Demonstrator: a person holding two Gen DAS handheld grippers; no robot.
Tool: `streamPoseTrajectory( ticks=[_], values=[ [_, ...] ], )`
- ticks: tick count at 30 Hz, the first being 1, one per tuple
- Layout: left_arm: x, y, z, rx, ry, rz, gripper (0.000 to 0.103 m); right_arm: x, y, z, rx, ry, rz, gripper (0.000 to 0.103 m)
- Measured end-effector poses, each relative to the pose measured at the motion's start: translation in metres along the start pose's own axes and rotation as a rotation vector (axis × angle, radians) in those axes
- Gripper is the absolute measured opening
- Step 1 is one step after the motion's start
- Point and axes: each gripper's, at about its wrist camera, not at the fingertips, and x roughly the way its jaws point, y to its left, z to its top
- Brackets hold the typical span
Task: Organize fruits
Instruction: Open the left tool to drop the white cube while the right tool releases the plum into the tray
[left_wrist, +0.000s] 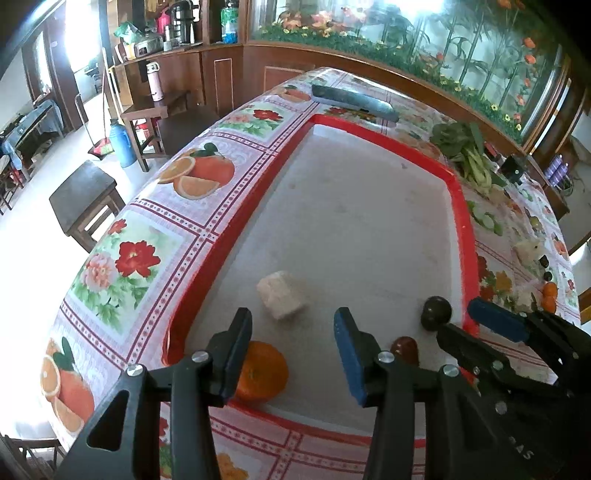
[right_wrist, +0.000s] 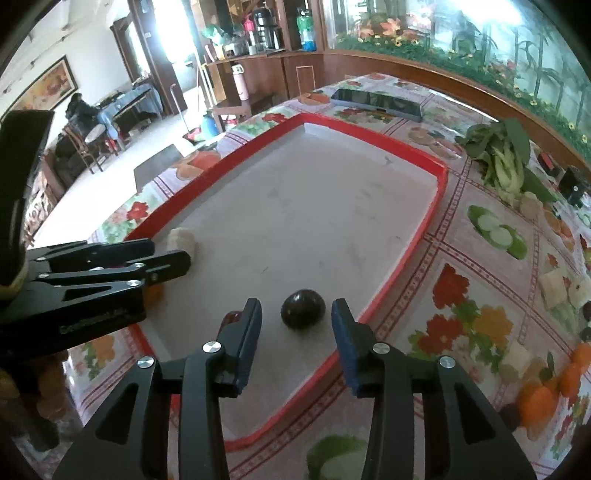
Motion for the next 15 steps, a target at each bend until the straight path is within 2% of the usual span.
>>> streamPoseTrajectory(
  ticks=[2, 6, 7, 8, 10, 13, 15],
  values=[
    [-0.004, -0.005, -0.002, 0.002, -0.005, -0.004, 0.049, -0.011, -0.002, -0.004, 0.007, -0.015, -0.001, 0.046],
    [-0.013, -0.018, -0.007, 0.010, -0.014, -0.016, 0.049, -0.025, -0.009, -0.010, 0.026, -0.025, -0.008, 0.047],
    [-0.016, -0.023, -0.009, 0.014, -0.016, -0.019, 0.049, -0.030, -0.013, -0.012, 0.034, -0.026, -0.021, 0.051],
    [-0.018, -0.027, -0.010, 0.019, -0.018, -0.022, 0.049, -0.034, -0.015, -0.014, 0.040, -0.029, -0.040, 0.067],
    [-0.022, -0.037, -0.013, 0.032, -0.022, -0.029, 0.049, -0.048, -0.020, -0.019, 0.038, -0.069, -0.125, 0.090],
    [-0.028, -0.055, -0.018, 0.060, -0.029, -0.033, 0.049, -0.066, -0.023, -0.027, 0.009, -0.108, -0.243, 0.094],
    [-0.031, -0.066, -0.020, 0.076, -0.034, -0.037, 0.049, -0.073, -0.034, -0.033, 0.026, -0.099, -0.278, 0.097]
  ],
)
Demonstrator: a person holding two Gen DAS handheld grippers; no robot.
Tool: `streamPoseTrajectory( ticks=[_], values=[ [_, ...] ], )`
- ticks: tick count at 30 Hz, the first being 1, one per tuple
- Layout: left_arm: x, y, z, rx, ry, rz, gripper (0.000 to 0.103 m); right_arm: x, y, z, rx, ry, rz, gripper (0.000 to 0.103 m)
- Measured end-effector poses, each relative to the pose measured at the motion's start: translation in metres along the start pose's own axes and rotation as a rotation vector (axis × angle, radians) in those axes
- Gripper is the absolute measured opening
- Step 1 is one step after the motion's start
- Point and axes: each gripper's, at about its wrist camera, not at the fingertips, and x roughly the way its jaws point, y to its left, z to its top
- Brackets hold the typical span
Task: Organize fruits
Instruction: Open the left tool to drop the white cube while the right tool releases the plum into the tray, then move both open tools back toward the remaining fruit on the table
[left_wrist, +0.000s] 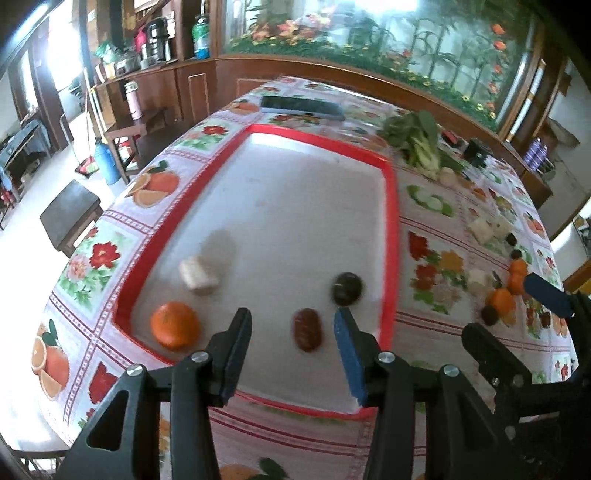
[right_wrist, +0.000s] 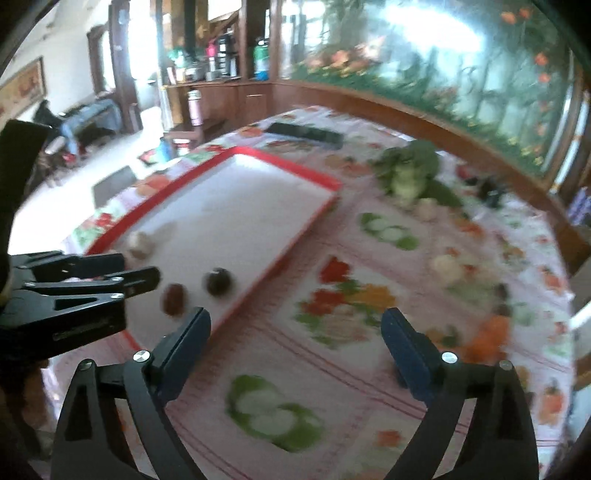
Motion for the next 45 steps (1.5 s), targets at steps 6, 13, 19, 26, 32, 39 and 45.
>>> streamPoseTrajectory(
  ticks=[6, 13, 19, 26, 32, 39, 45],
  values=[
    [-0.009, -0.034, -0.005, 0.046, -0.010, -0.016, 0.049, -0.013, -0.038, -0.016, 0.072, 0.021, -0.023, 0.102],
    [-0.013, -0.074, -0.012, 0.103, -0.008, -0.043, 0.050, -0.024, -0.082, -0.044, 0.060, 0.087, -0.118, 0.103],
    [-0.003, -0.110, -0.021, 0.161, 0.034, -0.076, 0.051, -0.029, -0.134, -0.074, 0.200, 0.083, -0.073, 0.103],
    [0.012, -0.150, -0.032, 0.222, 0.091, -0.129, 0.056, -0.026, -0.171, -0.102, 0.306, 0.120, -0.113, 0.099],
    [0.018, -0.167, -0.035, 0.256, 0.116, -0.151, 0.059, -0.026, -0.196, -0.115, 0.352, 0.124, -0.115, 0.099],
    [0.024, -0.166, -0.031, 0.240, 0.133, -0.175, 0.069, -0.020, -0.224, -0.118, 0.421, 0.101, -0.086, 0.099],
    [0.030, -0.161, -0.019, 0.221, 0.113, -0.155, 0.071, -0.002, -0.219, -0.101, 0.403, 0.113, -0.087, 0.099]
  ],
)
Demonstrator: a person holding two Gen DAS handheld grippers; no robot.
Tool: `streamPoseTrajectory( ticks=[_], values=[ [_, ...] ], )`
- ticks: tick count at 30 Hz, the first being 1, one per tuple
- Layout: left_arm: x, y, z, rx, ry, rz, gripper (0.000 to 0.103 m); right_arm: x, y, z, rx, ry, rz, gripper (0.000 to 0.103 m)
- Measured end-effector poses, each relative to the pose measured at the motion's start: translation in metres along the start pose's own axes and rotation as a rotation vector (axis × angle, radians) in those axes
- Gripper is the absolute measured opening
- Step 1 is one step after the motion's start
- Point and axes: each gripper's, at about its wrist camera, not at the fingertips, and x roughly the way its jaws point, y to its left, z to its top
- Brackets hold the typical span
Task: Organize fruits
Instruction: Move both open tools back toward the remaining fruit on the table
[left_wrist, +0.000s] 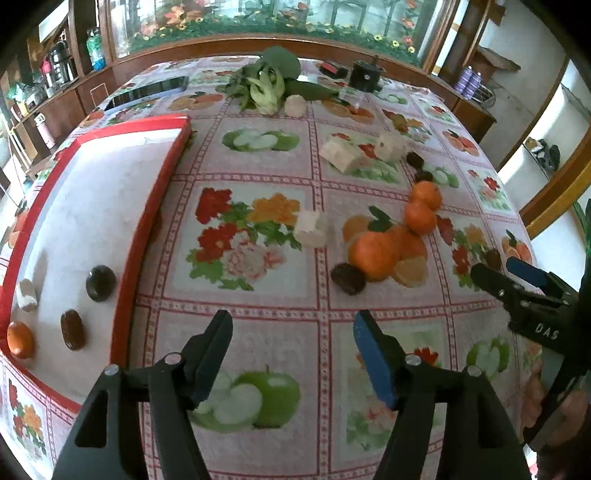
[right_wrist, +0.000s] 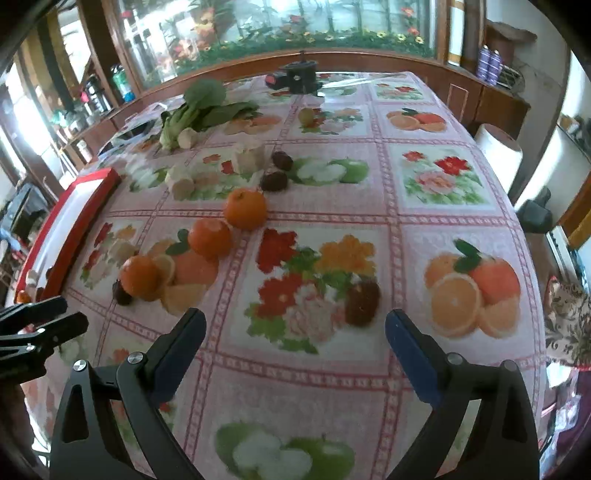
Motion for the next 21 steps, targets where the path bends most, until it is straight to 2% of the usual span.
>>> streamPoseTrajectory(
  ticks=[7, 10, 16, 17, 19, 21],
  values=[
    [0.006, 0.005, 0.032, -0.039, -0.046, 0.002, 0.071, 0.013, 0.020, 0.010, -0.004, 0.021, 0.034, 0.099],
    [0.016, 0.004, 0.041, -0.055, -0.023, -0.029, 0.071, 0.015, 0.024, 0.011, -0.010, 0.026, 0.038, 0.099],
    [0.037, -0.006, 0.049, -0.008, -0.004, -0.029, 0.071, 0.015, 0.024, 0.011, -0.003, 0.032, 0.066, 0.099],
    [0.041, -0.004, 0.050, -0.017, 0.005, -0.043, 0.068, 0.015, 0.025, 0.011, 0.000, 0.033, 0.077, 0.099],
    [0.051, -0.002, 0.051, -0.032, 0.031, -0.071, 0.052, 0.016, 0.026, 0.011, 0.006, 0.034, 0.094, 0.099],
    [0.051, -0.003, 0.052, -0.005, 0.005, -0.068, 0.036, 0.017, 0.028, 0.011, 0.009, 0.036, 0.109, 0.099]
  ],
)
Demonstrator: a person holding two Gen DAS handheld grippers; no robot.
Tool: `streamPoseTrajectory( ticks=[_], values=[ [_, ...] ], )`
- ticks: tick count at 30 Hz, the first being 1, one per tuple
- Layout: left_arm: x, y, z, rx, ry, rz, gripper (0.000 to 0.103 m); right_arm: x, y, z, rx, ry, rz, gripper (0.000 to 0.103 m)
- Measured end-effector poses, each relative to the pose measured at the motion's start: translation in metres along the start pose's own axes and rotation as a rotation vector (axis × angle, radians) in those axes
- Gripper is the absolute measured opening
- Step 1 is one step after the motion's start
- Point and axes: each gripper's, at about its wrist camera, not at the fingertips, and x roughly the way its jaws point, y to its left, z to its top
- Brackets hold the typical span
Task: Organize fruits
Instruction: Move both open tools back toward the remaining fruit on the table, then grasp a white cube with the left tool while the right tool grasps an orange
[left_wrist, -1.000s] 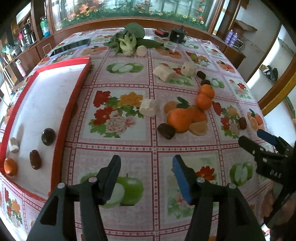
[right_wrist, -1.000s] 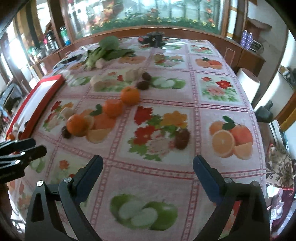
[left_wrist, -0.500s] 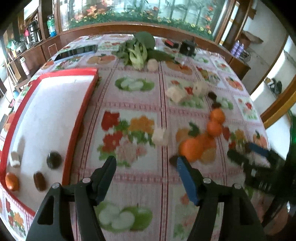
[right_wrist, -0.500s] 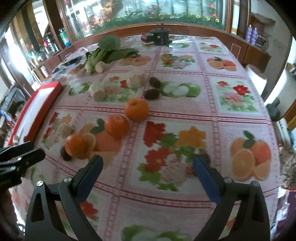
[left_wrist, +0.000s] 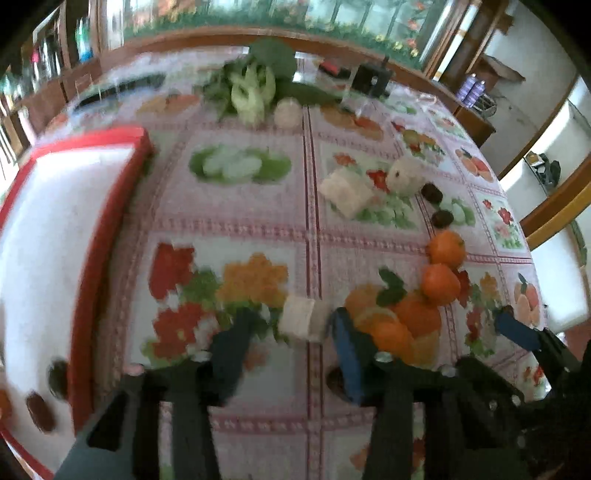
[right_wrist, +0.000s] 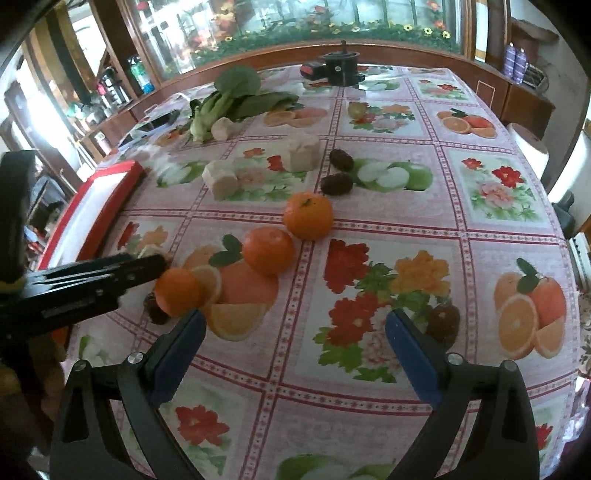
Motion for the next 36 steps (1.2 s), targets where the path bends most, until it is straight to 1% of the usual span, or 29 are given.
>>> streamPoseTrajectory(
  ticks=[1, 2, 6, 8, 9, 11, 15, 17, 18, 20, 22, 24, 27, 29, 31, 36],
  values=[
    [0.002, 0.000, 0.001, 0.012, 0.004, -0.008, 0.033, 0.001, 0.001, 0.000, 0.000, 0.000, 0.009, 0.099],
    [0.002, 0.000, 0.001, 0.015, -0.006, -0.001, 0.030, 0.002, 0.003, 0.000, -0.002, -0.001, 0.017, 0.099],
    [0.002, 0.003, 0.003, 0.006, -0.020, -0.008, 0.030, 0.003, 0.014, 0.001, -0.028, -0.011, 0.043, 0.099],
    [0.002, 0.006, 0.002, 0.000, -0.019, -0.012, 0.030, 0.003, 0.020, 0.002, -0.044, -0.019, 0.082, 0.096],
    [0.001, 0.007, 0.001, -0.005, -0.018, -0.012, 0.030, 0.003, 0.023, 0.003, -0.053, -0.023, 0.085, 0.095],
    [-0.001, 0.011, 0.000, -0.016, -0.016, -0.018, 0.030, 0.005, 0.030, 0.005, -0.082, -0.029, 0.092, 0.089],
    [-0.006, 0.022, -0.006, -0.051, -0.014, -0.022, 0.030, 0.015, 0.039, 0.008, -0.093, -0.005, 0.120, 0.081],
    [-0.009, 0.027, -0.010, -0.061, -0.014, -0.018, 0.030, 0.020, 0.044, 0.009, -0.093, 0.006, 0.147, 0.074],
    [-0.011, 0.030, -0.012, -0.066, -0.015, -0.018, 0.030, 0.023, 0.047, 0.009, -0.094, 0.015, 0.156, 0.073],
    [-0.014, 0.034, -0.016, -0.078, -0.015, -0.018, 0.030, 0.028, 0.052, 0.009, -0.106, 0.025, 0.157, 0.066],
    [-0.016, 0.037, -0.020, -0.084, -0.016, -0.019, 0.030, 0.033, 0.056, 0.010, -0.120, 0.034, 0.160, 0.060],
    [-0.017, 0.039, -0.023, -0.086, -0.018, -0.015, 0.030, 0.034, 0.059, 0.013, -0.122, 0.032, 0.163, 0.058],
    [-0.018, 0.040, -0.025, -0.085, -0.022, -0.015, 0.030, 0.035, 0.065, 0.014, -0.145, 0.045, 0.199, 0.049],
    [-0.019, 0.040, -0.026, -0.084, -0.024, -0.012, 0.030, 0.033, 0.069, 0.013, -0.162, 0.045, 0.194, 0.039],
    [-0.020, 0.039, -0.027, -0.082, -0.024, -0.011, 0.030, 0.031, 0.071, 0.013, -0.177, 0.044, 0.178, 0.036],
    [-0.022, 0.038, -0.030, -0.076, -0.018, -0.006, 0.030, 0.028, 0.068, 0.010, -0.165, 0.050, 0.160, 0.035]
  ],
)
